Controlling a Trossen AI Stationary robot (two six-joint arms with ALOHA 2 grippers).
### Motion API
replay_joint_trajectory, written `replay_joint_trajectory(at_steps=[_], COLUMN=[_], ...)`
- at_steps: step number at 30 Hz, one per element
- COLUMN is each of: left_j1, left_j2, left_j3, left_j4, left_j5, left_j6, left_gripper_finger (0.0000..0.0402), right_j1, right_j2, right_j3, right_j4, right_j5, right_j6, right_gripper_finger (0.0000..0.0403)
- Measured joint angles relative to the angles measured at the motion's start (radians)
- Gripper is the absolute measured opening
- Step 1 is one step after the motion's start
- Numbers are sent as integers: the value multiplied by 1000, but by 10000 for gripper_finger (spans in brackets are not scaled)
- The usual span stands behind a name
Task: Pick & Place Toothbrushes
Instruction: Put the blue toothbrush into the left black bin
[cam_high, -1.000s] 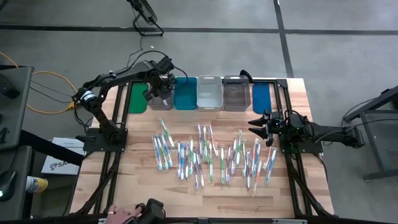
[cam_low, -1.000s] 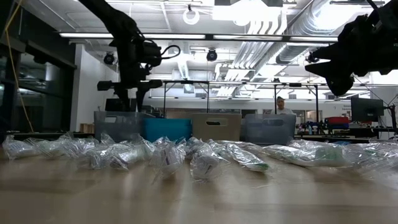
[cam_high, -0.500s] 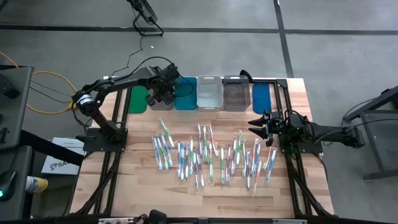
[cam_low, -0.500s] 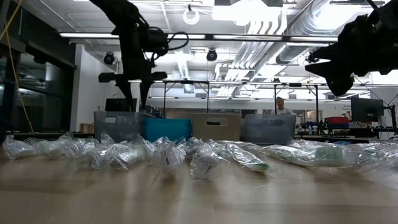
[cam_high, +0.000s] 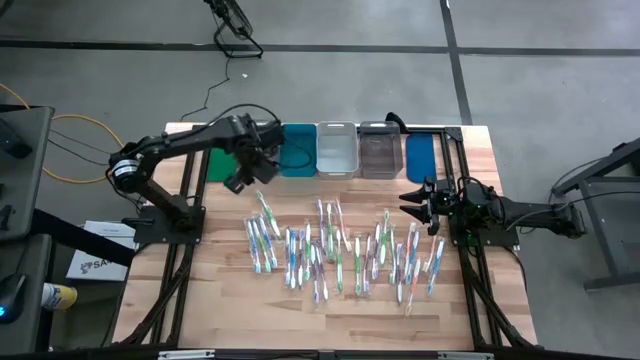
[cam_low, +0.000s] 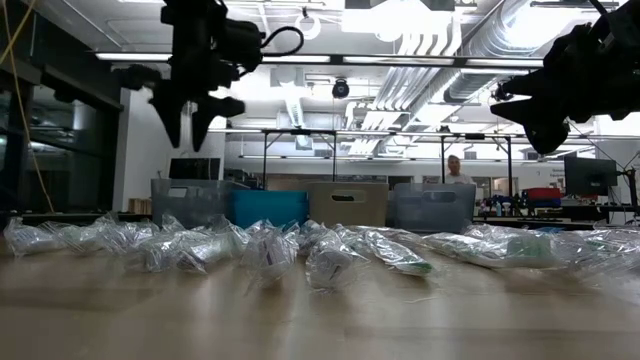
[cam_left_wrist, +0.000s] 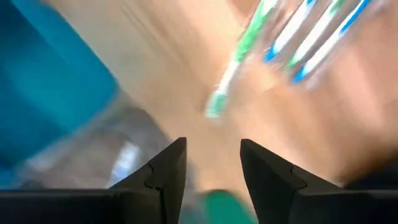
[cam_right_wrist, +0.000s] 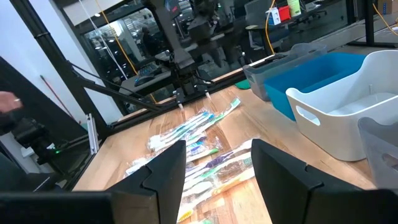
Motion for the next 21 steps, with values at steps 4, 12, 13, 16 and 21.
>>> replay_joint_trajectory(at_steps=[4, 12, 13, 16, 21], left_j1=[-49, -219, -247, -326, -427], left_j2=[2, 2, 2, 2, 2], left_j3=[0, 0, 0, 0, 0], left_j4=[-47, -79, -79, -78, -74], left_j5=[18, 64, 65, 64, 64], left_j6=[-244, -102, -66, 32, 117], left_gripper_finger=[147, 147, 147, 147, 147], right_j1=[0, 0, 0, 0, 0], right_j2=[0, 0, 0, 0, 0], right_j3=[0, 0, 0, 0, 0], right_j4=[0, 0, 0, 0, 0], right_j5=[0, 0, 0, 0, 0], right_j6=[0, 0, 0, 0, 0], right_gripper_finger=[176, 176, 176, 176, 176])
